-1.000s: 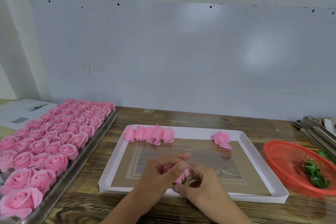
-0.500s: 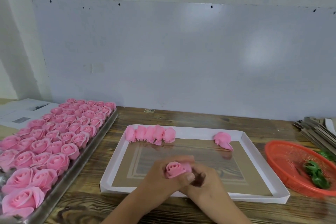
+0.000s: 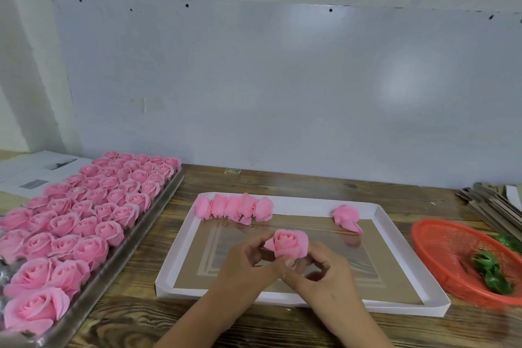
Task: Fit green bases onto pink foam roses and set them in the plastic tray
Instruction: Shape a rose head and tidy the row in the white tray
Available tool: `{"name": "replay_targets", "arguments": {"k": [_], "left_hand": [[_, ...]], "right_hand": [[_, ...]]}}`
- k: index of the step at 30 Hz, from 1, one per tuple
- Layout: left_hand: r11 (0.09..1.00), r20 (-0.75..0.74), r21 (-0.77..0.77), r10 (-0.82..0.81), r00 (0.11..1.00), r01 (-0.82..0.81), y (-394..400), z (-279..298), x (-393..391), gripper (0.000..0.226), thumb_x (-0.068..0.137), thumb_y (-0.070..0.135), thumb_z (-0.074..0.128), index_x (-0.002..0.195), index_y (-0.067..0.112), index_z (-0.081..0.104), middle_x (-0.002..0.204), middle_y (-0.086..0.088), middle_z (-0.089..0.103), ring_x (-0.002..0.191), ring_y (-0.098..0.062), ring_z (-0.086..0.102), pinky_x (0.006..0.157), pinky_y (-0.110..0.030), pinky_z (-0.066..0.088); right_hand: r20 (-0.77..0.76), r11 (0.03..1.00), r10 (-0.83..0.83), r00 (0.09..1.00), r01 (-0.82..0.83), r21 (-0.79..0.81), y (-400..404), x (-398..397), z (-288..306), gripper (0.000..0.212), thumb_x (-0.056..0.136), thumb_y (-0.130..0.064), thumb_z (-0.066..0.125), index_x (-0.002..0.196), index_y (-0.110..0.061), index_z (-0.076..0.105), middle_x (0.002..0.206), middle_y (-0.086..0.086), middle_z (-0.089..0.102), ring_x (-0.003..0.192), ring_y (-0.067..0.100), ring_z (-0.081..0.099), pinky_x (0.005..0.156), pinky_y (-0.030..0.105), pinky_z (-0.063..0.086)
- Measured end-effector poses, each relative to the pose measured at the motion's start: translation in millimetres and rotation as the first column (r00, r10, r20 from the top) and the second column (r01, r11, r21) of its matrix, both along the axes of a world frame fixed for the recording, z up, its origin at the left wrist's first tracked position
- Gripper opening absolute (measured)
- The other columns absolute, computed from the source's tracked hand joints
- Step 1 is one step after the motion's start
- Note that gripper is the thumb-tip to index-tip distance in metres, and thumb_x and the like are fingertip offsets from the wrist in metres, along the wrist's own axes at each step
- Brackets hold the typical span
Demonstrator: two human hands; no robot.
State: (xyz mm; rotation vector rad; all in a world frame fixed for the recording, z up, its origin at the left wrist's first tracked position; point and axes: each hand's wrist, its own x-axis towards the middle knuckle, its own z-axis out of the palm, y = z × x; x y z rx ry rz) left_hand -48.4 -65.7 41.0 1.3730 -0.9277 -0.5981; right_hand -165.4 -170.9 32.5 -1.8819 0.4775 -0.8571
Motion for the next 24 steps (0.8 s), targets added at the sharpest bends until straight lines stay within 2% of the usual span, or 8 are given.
{"name": "replay_targets", "arguments": {"k": [5,8,12,14,16,19,21,24], "left_hand": [[1.000,-0.119,-0.010,0.009,0.993,-0.011,1.9,1.2,4.1,0.044,0.077,0.018,0.087,0.117,0.028,0.072,0.109,-0.001,0.077,0.105,-0.019,0.072,0.084,-0.022,0.056],[1.000,-0.166,-0.003,-0.028,0.986,0.028,2.8,1.5,5.4,0.051,0.068,0.025,0.091,0.115,0.022,0.073,0.108,-0.005,0.077,0.104,-0.020,0.073,0.084,-0.023,0.057],[0.995,-0.137,0.070,-0.058,0.989,0.068,7.0,5.0,8.1,0.039,0.068,0.033,0.090,0.105,0.029,0.078,0.105,-0.002,0.078,0.102,-0.014,0.072,0.083,-0.020,0.055],[0.996,-0.133,0.082,-0.024,0.991,0.035,10.0,7.6,10.6,0.033,0.073,0.027,0.089,0.104,0.031,0.079,0.104,0.000,0.078,0.103,-0.014,0.072,0.084,-0.021,0.055],[0.998,-0.109,0.061,0.018,0.994,-0.012,16.7,10.9,13.1,0.030,0.074,0.026,0.087,0.101,0.036,0.079,0.102,0.002,0.079,0.099,-0.010,0.072,0.081,-0.019,0.055],[0.995,-0.068,0.014,0.099,0.993,-0.098,41.4,20.8,16.6,0.042,0.059,0.037,0.087,0.100,0.038,0.077,0.099,0.000,0.078,0.093,-0.013,0.073,0.078,-0.021,0.056],[0.992,-0.051,0.001,0.129,0.990,-0.130,64.8,23.9,22.4,0.040,0.061,0.027,0.088,0.098,0.039,0.077,0.097,0.000,0.078,0.086,-0.010,0.073,0.073,-0.018,0.056],[0.960,0.017,0.046,0.277,0.961,-0.278,110.1,28.5,42.3,0.042,0.076,0.003,0.083,0.093,0.040,0.076,0.093,-0.001,0.079,0.078,-0.009,0.073,0.067,-0.021,0.059]], "right_hand": [[0.053,0.993,0.043,0.998,-0.048,0.104,-1.0,1.5,-1.5,0.032,0.063,-0.049,0.075,0.094,-0.041,0.073,0.064,-0.010,0.061,0.063,0.000,0.056,0.054,0.017,0.041],[0.080,0.994,0.041,0.996,-0.049,0.101,-3.3,0.1,-2.4,0.032,0.063,-0.052,0.077,0.092,-0.040,0.074,0.069,-0.008,0.063,0.065,0.001,0.058,0.053,0.018,0.039],[0.071,0.997,0.049,0.996,-0.052,0.050,-2.7,-0.8,-2.6,0.031,0.066,-0.051,0.077,0.095,-0.039,0.075,0.077,-0.007,0.065,0.069,0.004,0.059,0.052,0.017,0.037],[0.055,0.995,0.062,0.997,-0.066,0.071,-2.7,-0.8,-2.7,0.027,0.070,-0.038,0.079,0.096,-0.040,0.074,0.081,-0.009,0.068,0.072,0.004,0.060,0.055,0.021,0.040],[0.050,0.993,0.062,0.997,-0.066,0.097,-3.8,-0.8,-4.9,0.032,0.078,-0.016,0.080,0.097,-0.041,0.073,0.089,-0.009,0.071,0.074,0.003,0.061,0.062,0.029,0.044],[0.069,0.985,0.031,0.997,-0.042,0.168,-5.4,-2.6,-6.4,0.035,0.083,-0.002,0.072,0.098,-0.033,0.074,0.095,-0.007,0.073,0.079,0.006,0.062,0.074,0.042,0.048],[0.080,0.981,0.024,0.997,-0.039,0.190,-6.1,-3.5,-6.5,0.033,0.085,0.001,0.069,0.102,-0.027,0.072,0.094,-0.007,0.073,0.080,0.007,0.063,0.077,0.042,0.049],[0.087,0.981,0.027,0.996,-0.043,0.187,-5.9,-2.7,-7.5,0.033,0.086,0.004,0.067,0.104,-0.023,0.071,0.095,-0.006,0.073,0.080,0.006,0.063,0.078,0.039,0.049]]}}
